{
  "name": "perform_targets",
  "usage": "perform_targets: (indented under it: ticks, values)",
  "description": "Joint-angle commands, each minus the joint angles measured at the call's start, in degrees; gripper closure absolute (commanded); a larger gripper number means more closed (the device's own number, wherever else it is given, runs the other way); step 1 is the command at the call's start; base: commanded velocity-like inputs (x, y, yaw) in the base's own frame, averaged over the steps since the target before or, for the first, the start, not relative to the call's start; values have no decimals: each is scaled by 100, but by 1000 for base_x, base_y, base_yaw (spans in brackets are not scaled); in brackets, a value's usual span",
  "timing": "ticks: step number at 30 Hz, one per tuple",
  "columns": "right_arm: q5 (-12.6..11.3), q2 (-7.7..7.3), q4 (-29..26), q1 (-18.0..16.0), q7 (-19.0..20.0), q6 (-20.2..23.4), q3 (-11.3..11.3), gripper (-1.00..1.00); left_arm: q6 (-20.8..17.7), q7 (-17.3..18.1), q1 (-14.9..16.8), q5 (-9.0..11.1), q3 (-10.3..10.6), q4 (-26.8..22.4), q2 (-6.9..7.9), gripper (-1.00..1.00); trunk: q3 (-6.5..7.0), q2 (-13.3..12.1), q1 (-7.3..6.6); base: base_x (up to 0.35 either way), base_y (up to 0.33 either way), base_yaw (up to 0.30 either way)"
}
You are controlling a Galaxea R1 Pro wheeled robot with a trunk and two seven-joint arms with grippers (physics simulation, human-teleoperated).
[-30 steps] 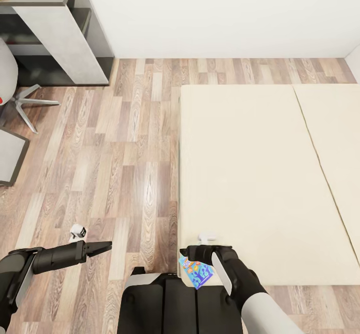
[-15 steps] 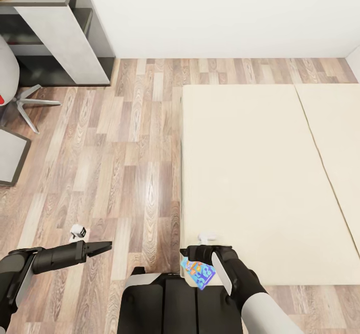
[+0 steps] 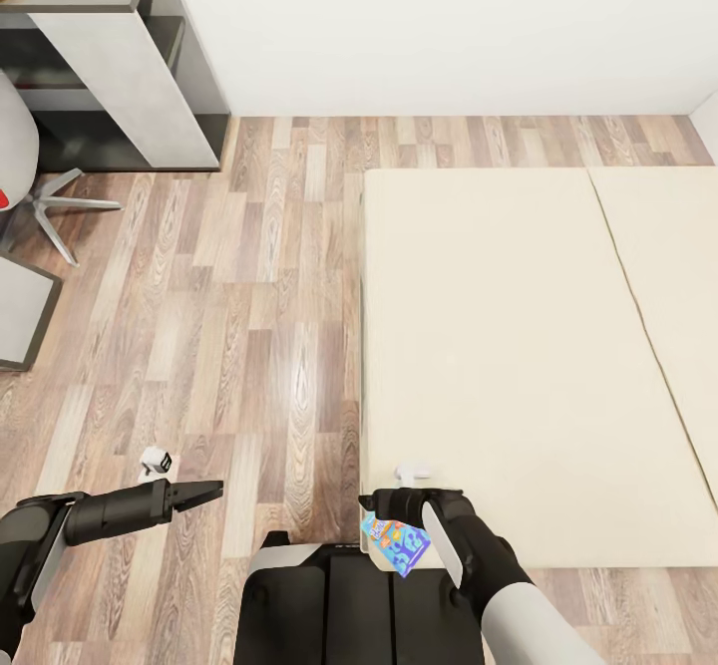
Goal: Put all the toys in the child's room - the three board games (two on the bed and one on the table), the two jigsaw puzzles on the table, and the tennis ball on the table - inside the toy box on the table in the child's room.
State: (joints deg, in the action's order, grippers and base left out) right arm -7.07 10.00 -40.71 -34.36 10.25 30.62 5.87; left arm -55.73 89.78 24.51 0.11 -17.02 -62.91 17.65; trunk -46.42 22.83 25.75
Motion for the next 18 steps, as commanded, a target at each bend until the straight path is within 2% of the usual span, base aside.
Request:
perform_targets:
  ticks: [1,13,18]
  values:
    - [-50,0,-7,-1,-15,32,2,-100,-61,22,1,-3,0,-2,2,-100,-6,9,3,0,0,0]
    - [-57,0,-7,-1,-15,32,2,-100,-61,22,1,-3,5,-2,1,-100,-6,9,3,0,1,0]
    - [-58,0,-7,-1,-15,32,2,-100,-61,22,1,-3,6,-2,1,-100,-6,9,3,0,82,0]
